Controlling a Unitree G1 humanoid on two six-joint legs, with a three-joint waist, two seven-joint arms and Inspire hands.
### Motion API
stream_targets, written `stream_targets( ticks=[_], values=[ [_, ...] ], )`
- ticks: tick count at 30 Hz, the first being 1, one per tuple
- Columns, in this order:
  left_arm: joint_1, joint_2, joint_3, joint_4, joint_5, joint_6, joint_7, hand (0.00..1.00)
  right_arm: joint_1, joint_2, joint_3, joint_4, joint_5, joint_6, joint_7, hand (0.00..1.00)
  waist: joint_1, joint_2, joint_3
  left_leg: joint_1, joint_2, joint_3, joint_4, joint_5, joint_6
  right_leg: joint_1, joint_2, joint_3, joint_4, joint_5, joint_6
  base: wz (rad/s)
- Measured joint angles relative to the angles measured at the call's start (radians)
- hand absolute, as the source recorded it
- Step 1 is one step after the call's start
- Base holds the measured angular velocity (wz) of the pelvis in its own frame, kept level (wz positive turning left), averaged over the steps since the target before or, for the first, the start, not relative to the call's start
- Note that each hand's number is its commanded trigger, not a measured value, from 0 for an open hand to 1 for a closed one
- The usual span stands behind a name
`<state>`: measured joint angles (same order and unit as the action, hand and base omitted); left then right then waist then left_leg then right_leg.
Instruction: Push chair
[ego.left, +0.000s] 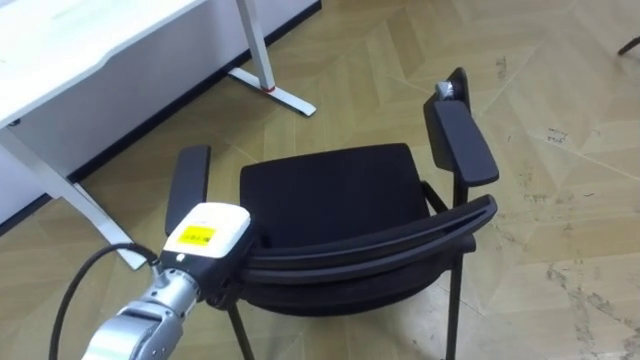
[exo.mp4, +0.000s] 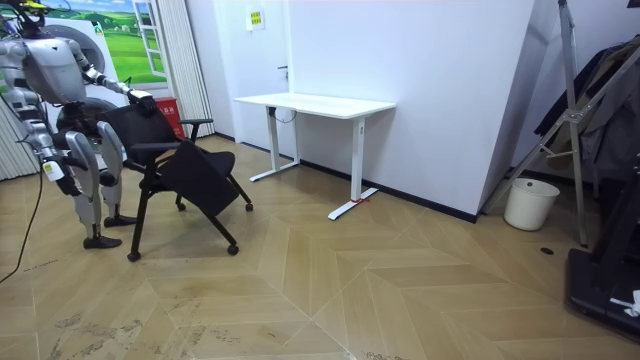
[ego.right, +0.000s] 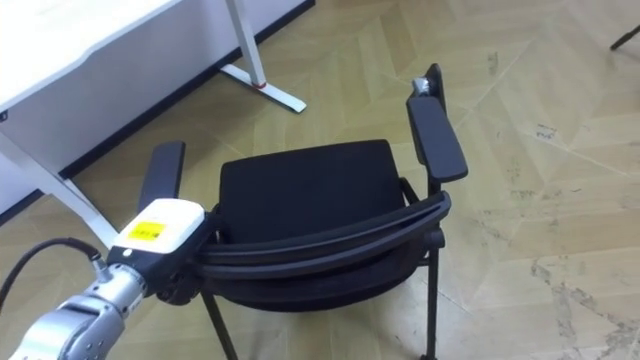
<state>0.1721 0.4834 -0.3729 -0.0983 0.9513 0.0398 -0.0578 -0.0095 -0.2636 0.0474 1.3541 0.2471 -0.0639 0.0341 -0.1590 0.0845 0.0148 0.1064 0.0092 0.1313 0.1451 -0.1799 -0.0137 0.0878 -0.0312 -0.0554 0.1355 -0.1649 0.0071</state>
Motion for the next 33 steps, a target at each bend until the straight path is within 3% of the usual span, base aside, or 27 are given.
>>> stream_targets(
  ticks=[9,14,18,21,27,31,33],
  values=[
    [-0.001,-0.003,-0.002,0.016,0.003,-0.002,0.012,1.00,0.017,0.000,-0.009,0.001,-0.003,0.000,0.022,0.00,-0.003,0.003,-0.0022,0.005,0.000,0.008,0.000,0.000,0.000,-0.001,0.000,0.006,0.000,0.000,0.000,-0.02],
    [0.000,0.001,-0.001,0.023,0.002,-0.005,0.008,1.00,0.071,-0.002,-0.081,0.005,-0.001,-0.001,0.043,0.00,-0.005,0.014,-0.0091,0.007,-0.001,0.022,0.000,0.000,0.000,-0.008,0.000,0.026,0.002,-0.001,0.002,-0.08],
    [0.007,0.008,-0.001,0.022,-0.004,0.003,0.012,1.00,0.092,-0.001,-0.115,0.065,0.049,0.009,0.050,0.00,-0.036,0.016,-0.0098,0.008,-0.002,0.023,-0.001,0.000,0.000,-0.005,-0.002,0.024,0.003,-0.002,0.004,0.04],
    [0.016,0.015,0.009,0.021,-0.006,0.005,0.010,1.00,0.131,-0.002,-0.198,0.088,0.172,0.022,0.054,0.00,-0.060,0.015,-0.0096,0.007,-0.002,0.024,0.000,0.000,0.000,-0.007,-0.001,0.024,0.001,-0.003,0.005,0.00],
    [0.044,0.016,0.052,0.009,-0.012,0.006,0.011,1.00,0.228,-0.013,-0.449,0.096,0.505,0.021,0.048,0.00,-0.122,0.028,-0.0091,-0.009,0.002,0.037,0.000,-0.013,0.019,-0.037,0.003,0.035,0.020,-0.002,0.010,-0.04],
    [0.051,0.019,0.074,0.026,-0.014,0.003,0.028,1.00,0.261,-0.015,-0.625,0.055,0.691,0.021,-0.009,0.00,-0.149,0.027,-0.0076,-0.011,0.003,0.068,0.001,-0.023,0.030,-0.072,0.006,0.066,0.064,-0.007,0.014,-0.23],
    [0.052,0.023,0.081,0.045,-0.026,0.003,0.038,1.00,0.276,-0.018,-0.672,-0.009,0.783,0.013,-0.060,0.00,-0.167,0.027,-0.0074,-0.012,0.002,0.082,0.003,-0.025,0.034,-0.076,0.006,0.080,0.072,-0.008,0.017,-0.24]
  ],
)
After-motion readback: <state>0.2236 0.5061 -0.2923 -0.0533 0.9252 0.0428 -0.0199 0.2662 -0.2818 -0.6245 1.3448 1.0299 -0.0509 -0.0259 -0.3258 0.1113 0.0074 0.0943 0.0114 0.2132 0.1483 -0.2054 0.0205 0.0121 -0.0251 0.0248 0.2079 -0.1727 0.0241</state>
